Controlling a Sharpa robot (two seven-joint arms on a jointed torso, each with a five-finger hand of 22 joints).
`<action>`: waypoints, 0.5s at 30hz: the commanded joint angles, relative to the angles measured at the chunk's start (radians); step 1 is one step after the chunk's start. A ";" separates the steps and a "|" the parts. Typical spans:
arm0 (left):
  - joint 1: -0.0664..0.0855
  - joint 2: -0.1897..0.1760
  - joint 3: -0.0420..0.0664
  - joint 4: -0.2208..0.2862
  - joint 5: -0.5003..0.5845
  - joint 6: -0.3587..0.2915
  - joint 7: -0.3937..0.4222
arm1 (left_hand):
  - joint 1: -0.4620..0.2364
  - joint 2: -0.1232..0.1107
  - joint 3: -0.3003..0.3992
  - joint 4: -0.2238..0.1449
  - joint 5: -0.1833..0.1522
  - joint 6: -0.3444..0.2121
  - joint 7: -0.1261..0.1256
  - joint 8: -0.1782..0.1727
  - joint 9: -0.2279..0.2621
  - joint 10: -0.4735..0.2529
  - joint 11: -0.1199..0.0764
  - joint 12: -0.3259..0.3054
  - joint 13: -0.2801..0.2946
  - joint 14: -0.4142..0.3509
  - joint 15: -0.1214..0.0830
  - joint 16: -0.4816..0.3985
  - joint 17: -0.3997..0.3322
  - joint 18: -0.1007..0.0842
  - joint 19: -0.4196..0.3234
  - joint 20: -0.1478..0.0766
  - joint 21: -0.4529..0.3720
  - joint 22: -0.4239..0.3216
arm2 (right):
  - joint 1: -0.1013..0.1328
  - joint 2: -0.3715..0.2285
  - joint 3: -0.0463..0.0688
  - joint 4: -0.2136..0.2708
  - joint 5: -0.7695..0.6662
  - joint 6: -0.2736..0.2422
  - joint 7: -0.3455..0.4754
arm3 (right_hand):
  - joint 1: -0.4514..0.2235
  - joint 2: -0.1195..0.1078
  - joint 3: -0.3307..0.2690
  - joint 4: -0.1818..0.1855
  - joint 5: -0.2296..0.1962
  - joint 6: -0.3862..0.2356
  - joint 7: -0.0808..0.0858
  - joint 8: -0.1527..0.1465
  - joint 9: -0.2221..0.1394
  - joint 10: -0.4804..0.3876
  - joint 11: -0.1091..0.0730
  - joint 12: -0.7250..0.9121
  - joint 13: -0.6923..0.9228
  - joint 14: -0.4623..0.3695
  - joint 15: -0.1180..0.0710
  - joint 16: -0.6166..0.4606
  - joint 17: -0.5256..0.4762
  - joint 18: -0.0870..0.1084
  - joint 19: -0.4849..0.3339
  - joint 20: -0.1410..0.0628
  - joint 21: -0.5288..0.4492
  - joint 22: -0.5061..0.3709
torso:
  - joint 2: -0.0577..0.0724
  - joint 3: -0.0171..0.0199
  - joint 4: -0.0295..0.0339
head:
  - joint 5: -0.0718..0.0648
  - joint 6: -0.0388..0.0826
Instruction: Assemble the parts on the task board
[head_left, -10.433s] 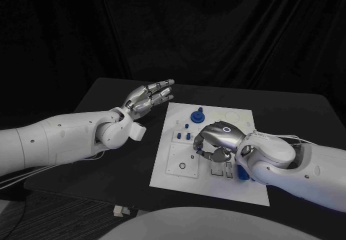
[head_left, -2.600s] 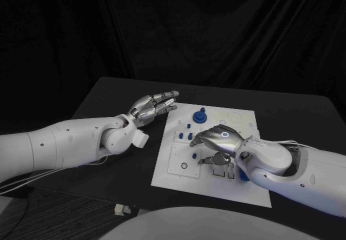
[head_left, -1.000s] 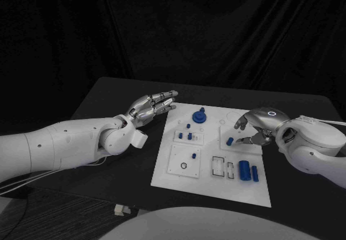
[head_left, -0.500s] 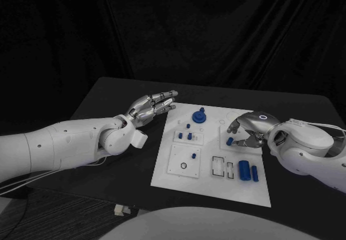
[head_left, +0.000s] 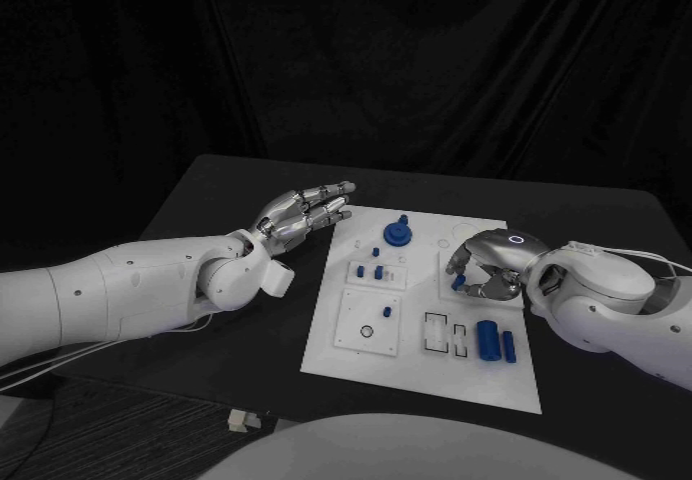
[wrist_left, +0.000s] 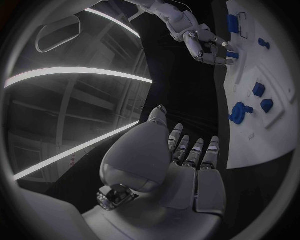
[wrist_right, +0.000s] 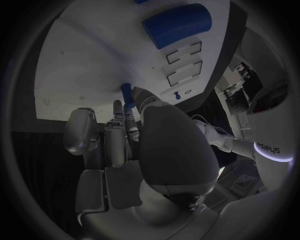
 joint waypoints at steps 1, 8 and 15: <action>-0.001 0.003 0.001 0.001 0.001 0.017 0.015 | 0.006 0.004 0.002 -0.003 0.005 -0.002 0.004 0.003 0.001 0.002 0.008 0.004 0.001 -0.003 0.001 0.002 0.000 -0.012 -0.005 -0.001 -0.003 0.001 | -0.003 0.002 0.000 -0.002 0.015 -0.012 0.018 | 0.013 -0.002 0.023 -0.005 0.032 0.021 0.001 0.011 0.007 0.019 0.000 -0.009 -0.004 0.028 0.001 0.003 0.000 -0.012 0.000 0.000 0.006 0.156 | 0.000 0.0000 -0.0003 | -0.001 0.000; -0.002 0.004 0.001 0.001 0.001 0.021 0.011 | 0.008 0.006 0.003 -0.004 0.007 0.004 0.008 0.005 0.002 0.002 0.008 0.005 0.001 -0.003 0.001 0.002 0.000 -0.013 -0.005 0.000 -0.003 0.001 | -0.004 0.003 0.000 -0.002 0.016 -0.013 0.021 | 0.023 -0.006 0.073 -0.024 0.084 0.065 0.000 0.036 0.030 0.071 -0.005 -0.005 -0.009 0.029 0.005 0.006 0.004 -0.013 0.000 0.002 0.013 0.157 | 0.000 -0.0001 -0.0008 | 0.002 0.000; -0.003 0.005 0.001 0.000 0.001 0.026 0.008 | 0.011 0.007 0.004 -0.006 0.008 0.014 0.012 0.008 0.003 0.002 0.009 0.005 0.001 -0.003 0.001 0.002 0.000 -0.013 -0.004 0.000 -0.003 0.003 | -0.004 -0.002 0.000 0.004 0.015 -0.019 0.020 | 0.011 -0.049 0.260 -0.057 -0.046 0.092 0.004 0.051 0.068 0.132 -0.009 -0.020 -0.024 0.028 0.014 0.007 0.004 -0.014 -0.003 0.011 0.025 0.158 | 0.000 -0.0002 0.0000 | 0.003 0.000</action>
